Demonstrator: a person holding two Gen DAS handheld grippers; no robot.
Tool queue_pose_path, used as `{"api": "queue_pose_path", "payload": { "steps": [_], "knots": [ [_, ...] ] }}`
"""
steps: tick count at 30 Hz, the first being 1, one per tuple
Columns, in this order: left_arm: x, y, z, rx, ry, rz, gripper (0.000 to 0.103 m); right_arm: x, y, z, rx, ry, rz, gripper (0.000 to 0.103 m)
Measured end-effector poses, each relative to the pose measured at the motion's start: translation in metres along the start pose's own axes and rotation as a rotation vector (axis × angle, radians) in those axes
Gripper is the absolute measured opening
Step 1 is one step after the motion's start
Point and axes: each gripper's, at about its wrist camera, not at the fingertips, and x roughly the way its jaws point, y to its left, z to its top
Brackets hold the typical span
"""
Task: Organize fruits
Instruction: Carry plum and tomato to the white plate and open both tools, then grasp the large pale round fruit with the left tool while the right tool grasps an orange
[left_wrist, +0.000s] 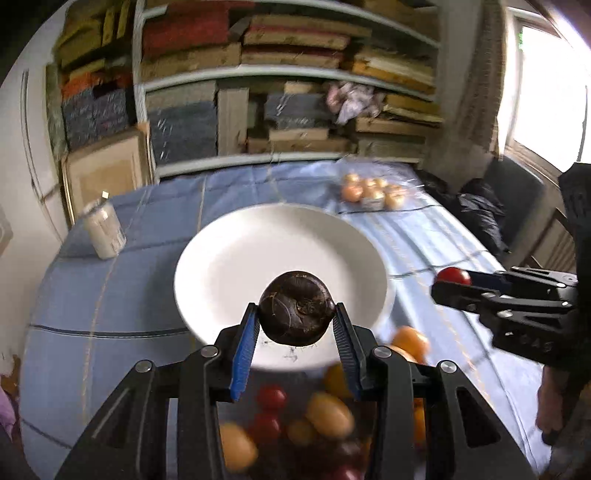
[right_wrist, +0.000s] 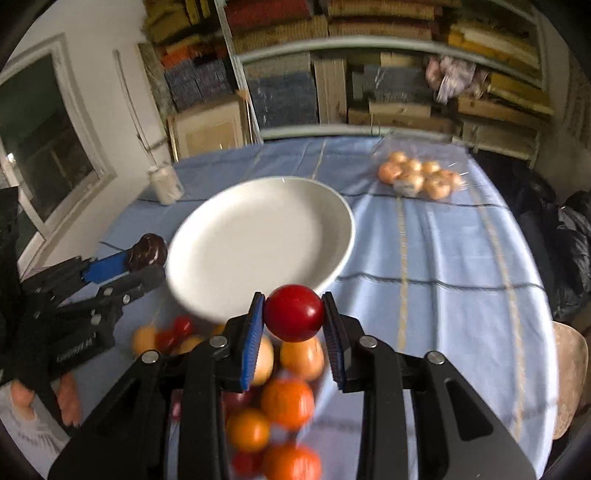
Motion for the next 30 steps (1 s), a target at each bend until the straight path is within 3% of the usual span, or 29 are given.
{"api": "queue_pose_path", "payload": {
  "steps": [5, 8, 9, 11, 12, 15, 18, 21, 23, 27, 30],
  "knots": [
    [0.047, 0.031, 0.000, -0.087, 0.092, -0.021, 0.041, 0.063, 0.003, 0.021, -0.003, 0.102, 0.006, 0.030],
    [0.053, 0.040, -0.002, -0.100, 0.096, -0.019, 0.043, 0.079, 0.004, 0.025, -0.015, 0.125, 0.010, 0.033],
    [0.053, 0.041, -0.003, -0.101, 0.093, -0.017, 0.048, 0.081, 0.004, 0.026, -0.020, 0.122, 0.008, 0.036],
    [0.053, 0.043, -0.003, -0.109, 0.082, -0.021, 0.062, 0.081, 0.004, 0.028, -0.023, 0.100, -0.013, 0.057],
    [0.051, 0.042, -0.003, -0.110, 0.077, -0.019, 0.066, 0.078, 0.003, 0.029, -0.023, 0.090, -0.017, 0.059],
    [0.042, 0.041, -0.004, -0.107, 0.065, -0.011, 0.067, 0.062, 0.002, 0.026, -0.013, 0.063, -0.017, 0.059],
    [0.016, 0.044, -0.008, -0.119, 0.025, -0.008, 0.071, 0.021, 0.005, 0.017, -0.018, -0.030, -0.018, 0.059],
    [-0.021, 0.050, -0.020, -0.137, -0.038, 0.019, 0.088, -0.039, 0.011, -0.011, -0.047, -0.175, -0.040, 0.068],
    [-0.047, 0.054, -0.036, -0.146, -0.074, 0.039, 0.094, -0.068, 0.013, -0.034, -0.052, -0.258, -0.064, 0.089],
    [-0.074, 0.060, -0.080, -0.172, -0.091, 0.084, 0.097, -0.105, 0.006, -0.100, -0.024, -0.374, -0.082, 0.093],
    [-0.070, 0.066, -0.108, -0.207, -0.054, 0.078, 0.097, -0.107, -0.011, -0.138, 0.054, -0.386, -0.035, 0.094]
  ]
}}
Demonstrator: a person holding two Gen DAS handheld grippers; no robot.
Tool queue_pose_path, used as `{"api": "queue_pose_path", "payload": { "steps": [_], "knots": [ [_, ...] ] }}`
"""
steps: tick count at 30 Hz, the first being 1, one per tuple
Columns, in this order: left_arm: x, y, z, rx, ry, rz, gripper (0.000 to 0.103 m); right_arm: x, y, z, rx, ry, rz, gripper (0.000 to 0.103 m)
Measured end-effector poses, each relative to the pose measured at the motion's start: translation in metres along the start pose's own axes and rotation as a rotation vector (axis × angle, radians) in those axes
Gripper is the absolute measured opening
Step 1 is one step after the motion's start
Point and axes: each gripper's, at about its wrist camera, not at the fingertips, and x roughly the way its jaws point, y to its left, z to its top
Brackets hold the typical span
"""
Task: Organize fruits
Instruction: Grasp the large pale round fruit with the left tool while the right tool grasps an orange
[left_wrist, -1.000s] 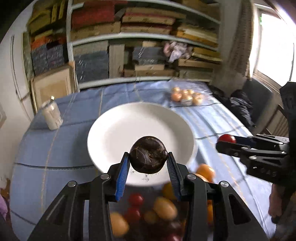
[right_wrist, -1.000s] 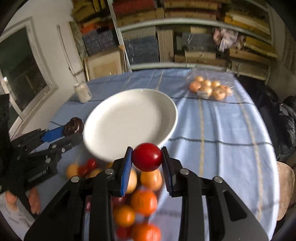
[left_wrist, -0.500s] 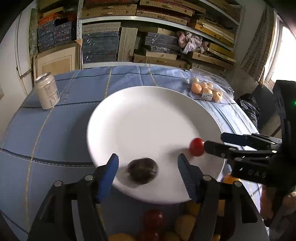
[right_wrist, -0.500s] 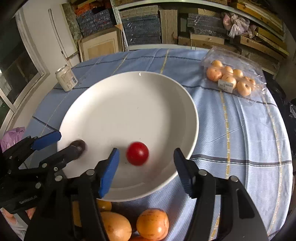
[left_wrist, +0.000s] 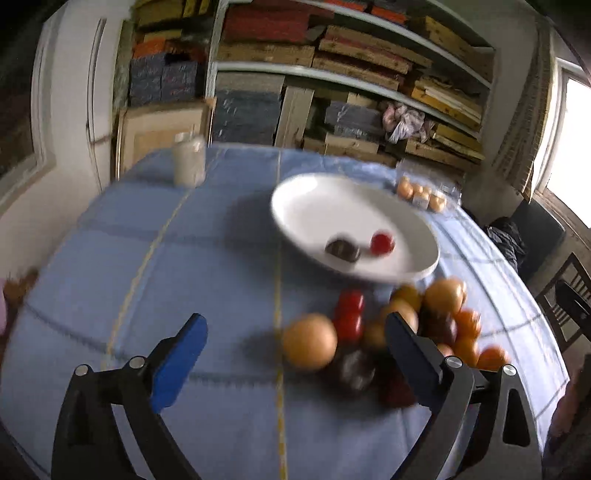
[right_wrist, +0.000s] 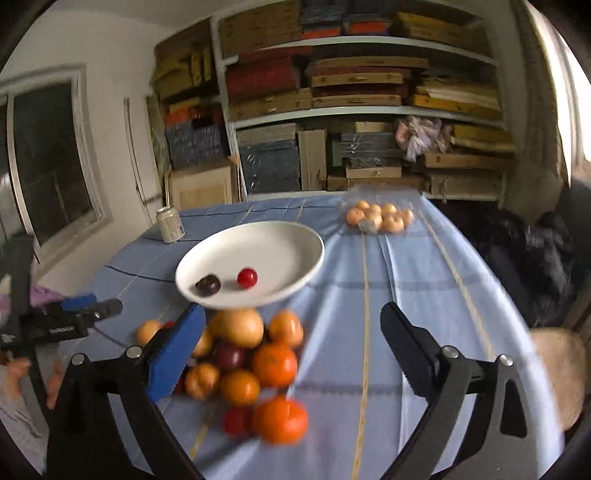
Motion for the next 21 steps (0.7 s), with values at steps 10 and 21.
{"api": "queue_pose_path", "payload": {
  "steps": [10, 21],
  "knots": [
    [0.015, -0.013, -0.015, 0.106, -0.015, 0.089, 0.097, -0.004, -0.027, -0.022, 0.128, 0.071, 0.036, 0.094],
    [0.061, 0.001, -0.005, 0.079, 0.090, 0.117, 0.097, 0.003, -0.023, -0.022, 0.129, 0.110, 0.063, 0.095]
  ]
}}
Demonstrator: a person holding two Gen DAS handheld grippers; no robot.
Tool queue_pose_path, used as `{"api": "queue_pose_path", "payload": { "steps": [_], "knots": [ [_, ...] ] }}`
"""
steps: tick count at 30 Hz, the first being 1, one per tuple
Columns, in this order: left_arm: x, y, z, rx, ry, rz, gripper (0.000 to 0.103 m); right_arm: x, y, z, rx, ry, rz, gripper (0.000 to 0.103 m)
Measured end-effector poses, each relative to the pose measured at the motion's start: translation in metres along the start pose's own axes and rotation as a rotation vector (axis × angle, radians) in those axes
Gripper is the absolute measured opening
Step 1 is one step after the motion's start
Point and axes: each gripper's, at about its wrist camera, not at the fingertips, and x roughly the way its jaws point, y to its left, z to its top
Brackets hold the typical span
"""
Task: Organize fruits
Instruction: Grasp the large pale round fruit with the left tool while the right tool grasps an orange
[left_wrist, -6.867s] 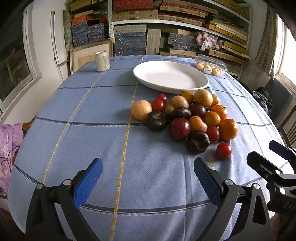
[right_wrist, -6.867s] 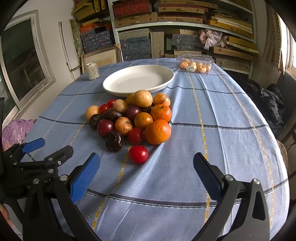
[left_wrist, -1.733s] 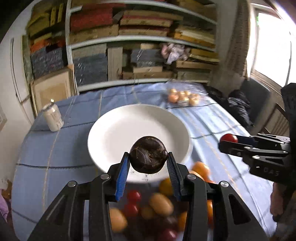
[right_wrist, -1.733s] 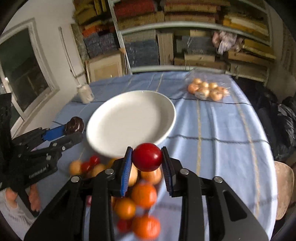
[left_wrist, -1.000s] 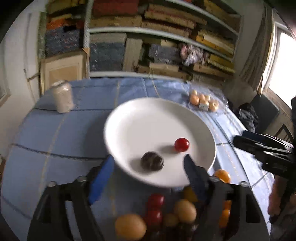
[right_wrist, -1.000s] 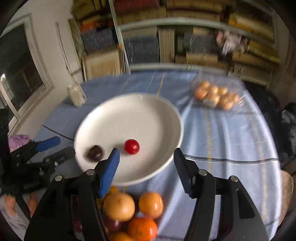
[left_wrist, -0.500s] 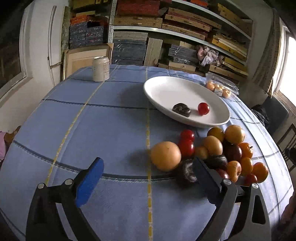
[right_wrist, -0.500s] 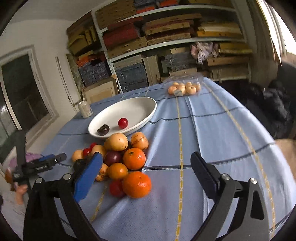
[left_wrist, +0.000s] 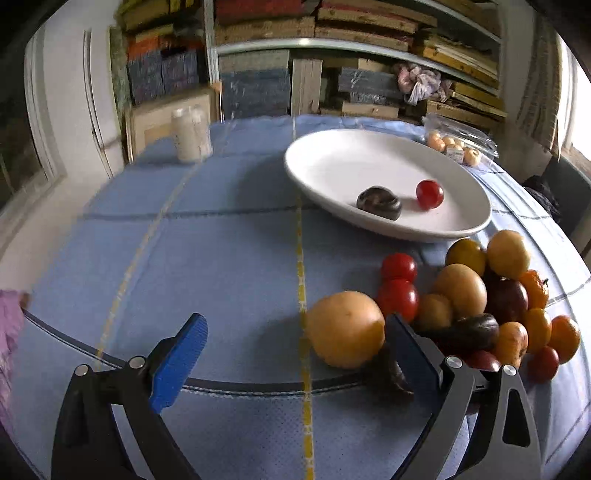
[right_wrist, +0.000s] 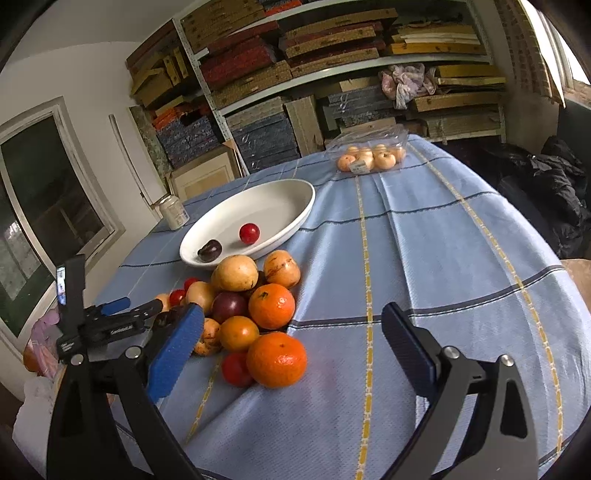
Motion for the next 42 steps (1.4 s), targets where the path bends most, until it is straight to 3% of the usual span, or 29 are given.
{"api": "queue_pose_path", "payload": {
  "steps": [8, 15, 18, 23, 28, 32, 34, 40, 42],
  "knots": [
    [0.014, 0.009, 0.005, -0.019, 0.053, -0.052, 0.100, 0.004, -0.002, 0.000, 0.005, 0.019, 0.000, 0.095],
    [0.004, 0.020, -0.004, -0.018, 0.037, 0.025, 0.100, 0.007, -0.007, 0.001, 0.030, 0.031, 0.013, 0.095],
    [0.003, 0.005, -0.004, 0.049, 0.027, 0.005, 0.099, 0.008, -0.006, 0.001, 0.026, 0.032, 0.017, 0.095],
    [0.005, 0.001, -0.001, 0.053, 0.021, -0.052, 0.091, 0.009, -0.004, 0.000, 0.005, 0.038, 0.012, 0.095],
    [0.015, 0.005, -0.001, 0.024, 0.069, -0.078, 0.061, 0.009, -0.003, 0.000, 0.001, 0.040, 0.012, 0.095],
    [0.015, -0.004, -0.002, 0.062, 0.068, -0.056, 0.055, 0.010, -0.002, 0.000, 0.000, 0.042, 0.011, 0.095],
    [0.016, -0.005, -0.002, 0.063, 0.068, -0.048, 0.047, 0.010, 0.000, -0.001, -0.009, 0.050, 0.010, 0.095],
    [0.002, 0.005, -0.002, 0.017, 0.004, -0.047, 0.045, 0.019, 0.019, -0.013, -0.133, 0.111, -0.031, 0.095],
    [-0.003, 0.007, -0.003, 0.016, -0.006, -0.050, 0.045, 0.027, 0.032, -0.020, -0.210, 0.144, -0.058, 0.086]
  ]
}}
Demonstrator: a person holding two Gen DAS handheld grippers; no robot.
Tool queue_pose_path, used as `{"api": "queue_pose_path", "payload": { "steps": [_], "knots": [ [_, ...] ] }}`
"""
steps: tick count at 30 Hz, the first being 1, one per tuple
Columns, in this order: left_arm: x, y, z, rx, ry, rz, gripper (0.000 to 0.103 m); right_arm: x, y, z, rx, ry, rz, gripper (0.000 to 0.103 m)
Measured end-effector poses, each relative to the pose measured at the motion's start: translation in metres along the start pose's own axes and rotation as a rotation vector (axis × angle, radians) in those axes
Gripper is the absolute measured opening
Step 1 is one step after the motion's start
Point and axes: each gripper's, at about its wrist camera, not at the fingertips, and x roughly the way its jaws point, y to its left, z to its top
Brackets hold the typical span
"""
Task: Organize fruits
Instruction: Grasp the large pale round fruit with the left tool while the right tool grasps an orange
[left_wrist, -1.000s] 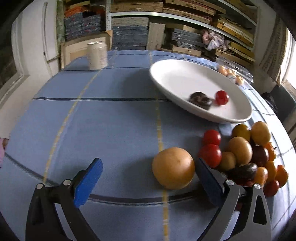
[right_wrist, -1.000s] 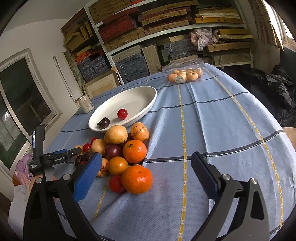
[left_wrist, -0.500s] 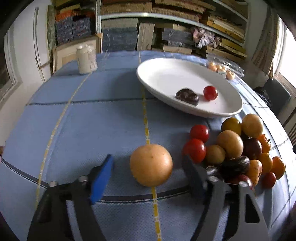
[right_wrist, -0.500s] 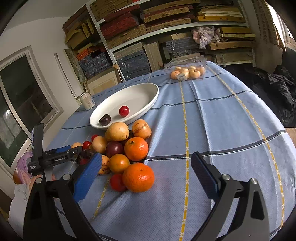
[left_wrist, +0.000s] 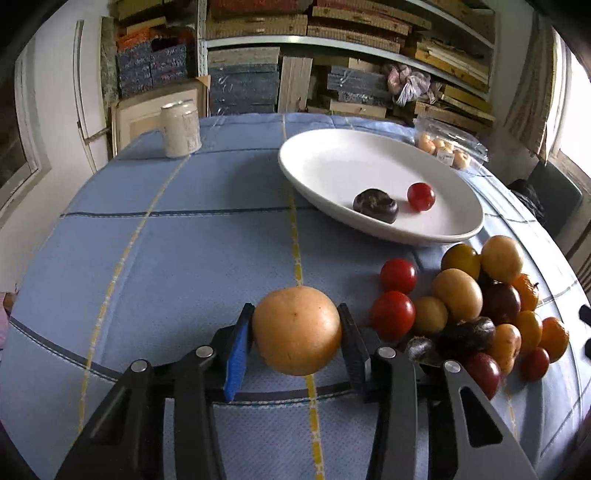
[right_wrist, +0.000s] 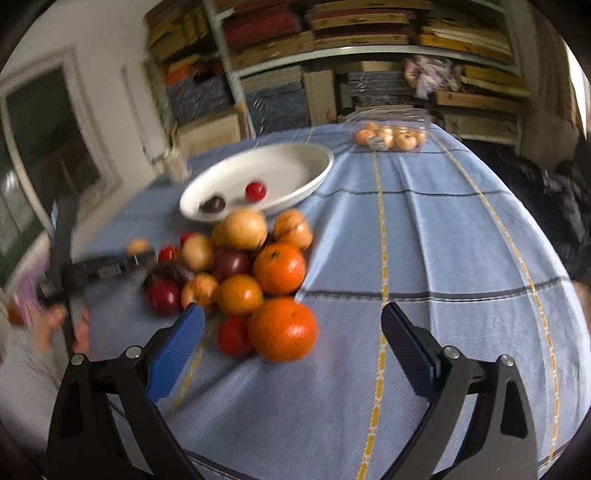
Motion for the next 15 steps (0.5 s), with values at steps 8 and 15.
{"api": "queue_pose_path", "payload": {
  "steps": [8, 15],
  "knots": [
    [-0.007, -0.003, 0.001, -0.007, -0.013, -0.044, 0.045, 0.020, -0.002, -0.002, 0.008, 0.077, 0.003, 0.058],
    [-0.006, -0.003, 0.000, -0.012, -0.007, -0.069, 0.045, 0.033, -0.012, 0.002, 0.064, 0.113, 0.016, 0.059]
  ]
}}
